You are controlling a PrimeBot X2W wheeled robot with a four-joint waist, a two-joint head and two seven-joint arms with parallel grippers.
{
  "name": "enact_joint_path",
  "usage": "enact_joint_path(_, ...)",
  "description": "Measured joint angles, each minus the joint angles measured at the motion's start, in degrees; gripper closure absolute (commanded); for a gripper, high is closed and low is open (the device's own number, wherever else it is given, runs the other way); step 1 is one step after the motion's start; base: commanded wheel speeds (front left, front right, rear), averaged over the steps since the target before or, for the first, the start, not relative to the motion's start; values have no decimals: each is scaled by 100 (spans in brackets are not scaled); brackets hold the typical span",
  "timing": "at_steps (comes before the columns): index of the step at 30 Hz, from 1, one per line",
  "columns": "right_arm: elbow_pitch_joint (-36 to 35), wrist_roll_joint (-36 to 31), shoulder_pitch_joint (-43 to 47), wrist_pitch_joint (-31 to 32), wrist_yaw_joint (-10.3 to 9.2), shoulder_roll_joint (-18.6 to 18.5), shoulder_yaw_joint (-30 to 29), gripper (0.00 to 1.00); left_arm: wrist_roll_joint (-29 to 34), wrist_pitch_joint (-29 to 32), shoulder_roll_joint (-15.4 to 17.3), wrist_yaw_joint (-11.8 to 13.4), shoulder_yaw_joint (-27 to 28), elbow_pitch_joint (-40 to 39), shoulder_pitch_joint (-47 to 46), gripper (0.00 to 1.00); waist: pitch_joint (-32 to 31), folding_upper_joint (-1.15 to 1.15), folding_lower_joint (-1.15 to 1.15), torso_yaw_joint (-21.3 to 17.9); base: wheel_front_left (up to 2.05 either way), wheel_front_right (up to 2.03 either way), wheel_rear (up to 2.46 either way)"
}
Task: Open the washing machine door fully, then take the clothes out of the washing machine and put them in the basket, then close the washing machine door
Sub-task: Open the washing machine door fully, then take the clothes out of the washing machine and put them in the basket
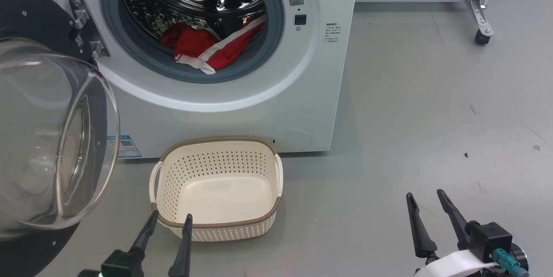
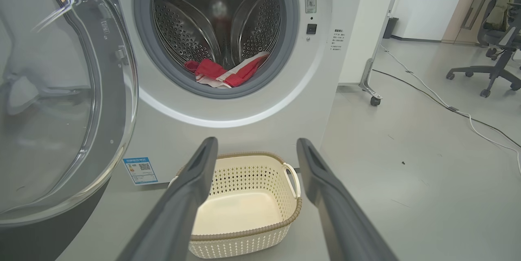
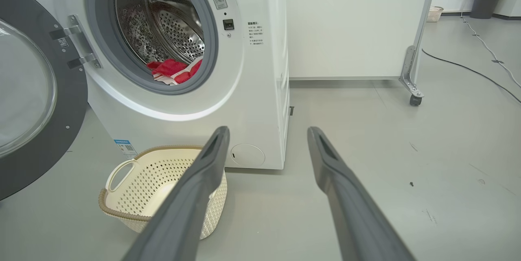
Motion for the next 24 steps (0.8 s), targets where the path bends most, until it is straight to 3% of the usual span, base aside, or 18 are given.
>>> enact_joint_path(24,-115,40,0,0,-3,1,9,0,151,40,2,126,-23,-152,-1,0,74,0,0,-7,13,-13,0)
